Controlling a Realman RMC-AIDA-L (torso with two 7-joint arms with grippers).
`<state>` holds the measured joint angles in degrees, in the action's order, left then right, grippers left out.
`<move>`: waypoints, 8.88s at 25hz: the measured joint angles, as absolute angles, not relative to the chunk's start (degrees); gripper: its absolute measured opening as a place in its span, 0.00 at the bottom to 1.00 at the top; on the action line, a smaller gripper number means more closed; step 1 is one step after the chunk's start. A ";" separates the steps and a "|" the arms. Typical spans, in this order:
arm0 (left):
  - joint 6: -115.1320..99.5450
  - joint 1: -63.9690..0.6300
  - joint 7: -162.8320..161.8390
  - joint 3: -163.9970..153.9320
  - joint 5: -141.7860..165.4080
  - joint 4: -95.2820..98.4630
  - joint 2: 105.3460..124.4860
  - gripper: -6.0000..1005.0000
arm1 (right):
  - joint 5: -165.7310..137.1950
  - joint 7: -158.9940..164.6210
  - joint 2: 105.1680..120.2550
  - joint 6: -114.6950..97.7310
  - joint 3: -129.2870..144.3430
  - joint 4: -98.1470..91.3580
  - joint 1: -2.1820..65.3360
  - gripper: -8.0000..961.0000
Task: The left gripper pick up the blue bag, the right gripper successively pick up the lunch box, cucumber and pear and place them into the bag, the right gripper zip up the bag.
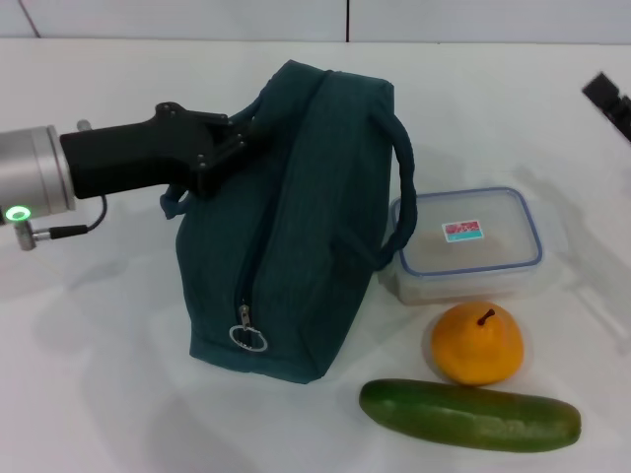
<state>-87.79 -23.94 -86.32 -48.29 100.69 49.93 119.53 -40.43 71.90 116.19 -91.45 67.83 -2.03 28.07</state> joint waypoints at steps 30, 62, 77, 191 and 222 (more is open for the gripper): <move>-87.28 -24.43 -78.66 -50.08 94.88 43.36 119.58 0.04 | -50.01 94.43 116.19 -77.25 67.88 4.84 30.93 0.83; -87.09 -26.30 -78.82 -51.67 93.42 41.48 119.49 0.04 | -49.52 101.23 115.46 -68.41 70.66 -6.20 30.24 0.82; -87.27 -26.28 -78.48 -51.76 93.57 41.36 119.62 0.04 | -49.87 100.17 116.20 -73.91 71.99 -5.18 26.65 0.82; -87.46 -26.95 -90.43 -52.83 91.06 46.30 117.90 0.04 | -46.93 70.41 115.68 -76.44 75.66 -11.79 30.53 0.11; -87.46 -28.20 -106.56 -53.49 99.98 58.78 119.33 0.04 | -46.66 76.12 111.52 -91.64 65.57 -22.75 30.42 0.13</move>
<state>-87.46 -28.20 -106.56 -53.49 99.98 58.78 119.33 -46.67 76.12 111.52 -91.64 65.57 -22.75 30.42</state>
